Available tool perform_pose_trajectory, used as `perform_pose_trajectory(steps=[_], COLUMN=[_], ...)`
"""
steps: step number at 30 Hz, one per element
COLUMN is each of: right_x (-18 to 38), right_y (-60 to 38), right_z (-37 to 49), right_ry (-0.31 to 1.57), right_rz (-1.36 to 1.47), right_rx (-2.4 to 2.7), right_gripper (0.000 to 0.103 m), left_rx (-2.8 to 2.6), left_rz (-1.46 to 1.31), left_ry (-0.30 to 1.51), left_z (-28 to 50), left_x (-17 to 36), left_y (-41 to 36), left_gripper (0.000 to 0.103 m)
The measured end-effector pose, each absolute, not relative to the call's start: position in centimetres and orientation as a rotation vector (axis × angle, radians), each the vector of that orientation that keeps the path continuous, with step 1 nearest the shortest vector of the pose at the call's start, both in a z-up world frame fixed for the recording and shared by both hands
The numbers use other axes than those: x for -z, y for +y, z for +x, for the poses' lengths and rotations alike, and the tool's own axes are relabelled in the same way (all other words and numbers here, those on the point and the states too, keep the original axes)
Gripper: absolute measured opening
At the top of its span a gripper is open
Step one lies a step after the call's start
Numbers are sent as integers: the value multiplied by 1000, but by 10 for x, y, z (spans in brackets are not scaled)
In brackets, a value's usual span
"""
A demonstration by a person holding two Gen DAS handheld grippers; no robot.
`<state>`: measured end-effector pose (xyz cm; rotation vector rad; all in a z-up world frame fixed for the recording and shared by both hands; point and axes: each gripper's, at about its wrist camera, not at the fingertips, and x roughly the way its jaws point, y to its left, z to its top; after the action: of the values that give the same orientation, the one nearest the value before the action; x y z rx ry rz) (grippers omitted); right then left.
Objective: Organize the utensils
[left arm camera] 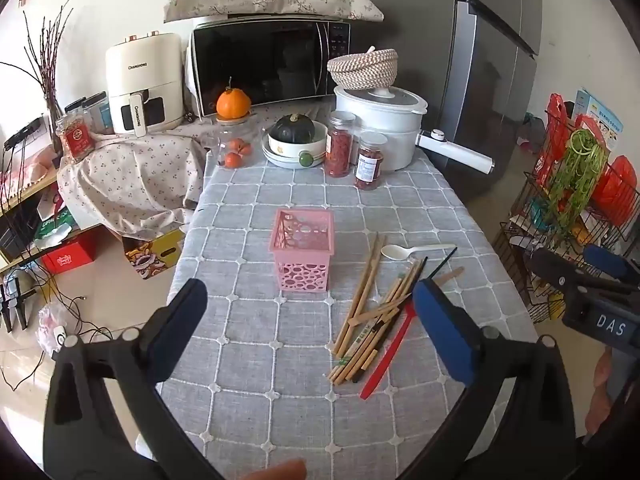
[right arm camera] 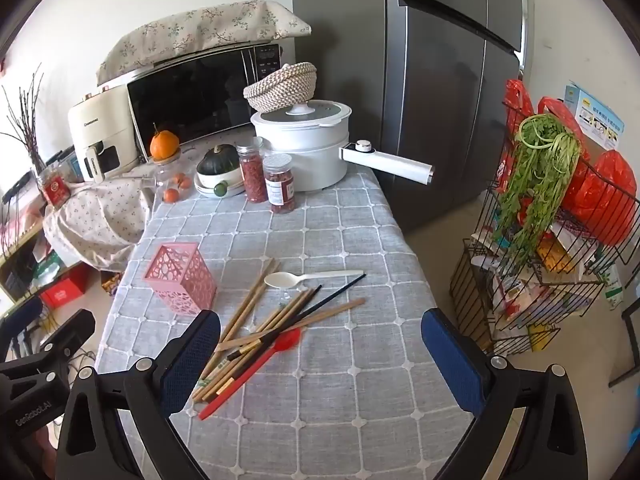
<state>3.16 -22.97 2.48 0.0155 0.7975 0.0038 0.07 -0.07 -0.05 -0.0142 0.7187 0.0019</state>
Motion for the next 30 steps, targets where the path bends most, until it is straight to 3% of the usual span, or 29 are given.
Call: perform_pose_trajectory(steps=[30], right_x=[-24], right_y=[-228], right_z=[33], right_ry=[793], right_rz=[22], right_rx=[-21], right_gripper=[102], left_rx=[17], left_rz=[-12], left_ry=[742], left_z=[1], left_x=[9], left_y=[-2], left_gripper=[103])
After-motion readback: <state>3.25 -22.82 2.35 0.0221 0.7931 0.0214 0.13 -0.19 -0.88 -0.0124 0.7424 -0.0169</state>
